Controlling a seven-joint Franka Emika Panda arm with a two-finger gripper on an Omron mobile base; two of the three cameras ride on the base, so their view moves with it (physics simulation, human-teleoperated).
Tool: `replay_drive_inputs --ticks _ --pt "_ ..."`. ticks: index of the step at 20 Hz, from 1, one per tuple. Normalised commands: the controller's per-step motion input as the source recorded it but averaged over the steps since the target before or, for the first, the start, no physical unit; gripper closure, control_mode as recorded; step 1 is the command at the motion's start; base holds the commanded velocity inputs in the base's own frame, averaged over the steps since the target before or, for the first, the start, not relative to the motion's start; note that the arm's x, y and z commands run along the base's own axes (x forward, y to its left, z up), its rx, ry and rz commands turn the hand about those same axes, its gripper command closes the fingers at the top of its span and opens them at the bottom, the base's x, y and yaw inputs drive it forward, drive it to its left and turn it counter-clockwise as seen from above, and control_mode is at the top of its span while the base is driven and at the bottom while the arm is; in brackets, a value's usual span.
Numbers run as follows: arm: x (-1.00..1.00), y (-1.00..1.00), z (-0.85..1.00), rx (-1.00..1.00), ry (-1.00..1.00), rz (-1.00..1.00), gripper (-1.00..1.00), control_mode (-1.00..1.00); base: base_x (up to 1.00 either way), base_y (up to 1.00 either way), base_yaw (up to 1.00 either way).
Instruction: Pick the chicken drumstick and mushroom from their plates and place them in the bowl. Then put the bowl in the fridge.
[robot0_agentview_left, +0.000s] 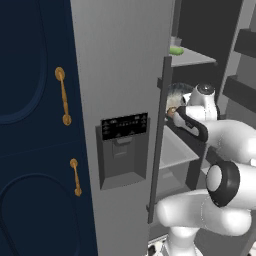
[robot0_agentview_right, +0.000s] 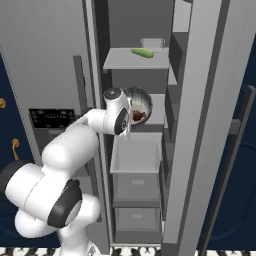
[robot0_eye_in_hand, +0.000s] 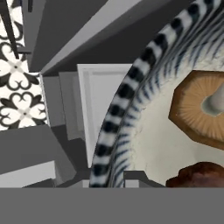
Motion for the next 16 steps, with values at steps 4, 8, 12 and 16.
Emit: replay_drive_inputs --ticks 4,8,12,16 --pt "0.42 -0.11 0.0 0.0 0.0 0.0 1.0 -1.0 0.0 0.0 0.0" --pt "0.15 -0.23 -0.11 0.0 0.0 0.0 1.0 -1.0 0.0 0.0 0.0" --pt "0.04 -0.03 -0.18 0.0 0.0 0.0 1.0 -1.0 0.0 0.0 0.0" --pt "0.29 0.0 -0.03 0.0 0.0 0.0 1.0 -1.0 0.0 0.0 0.0"
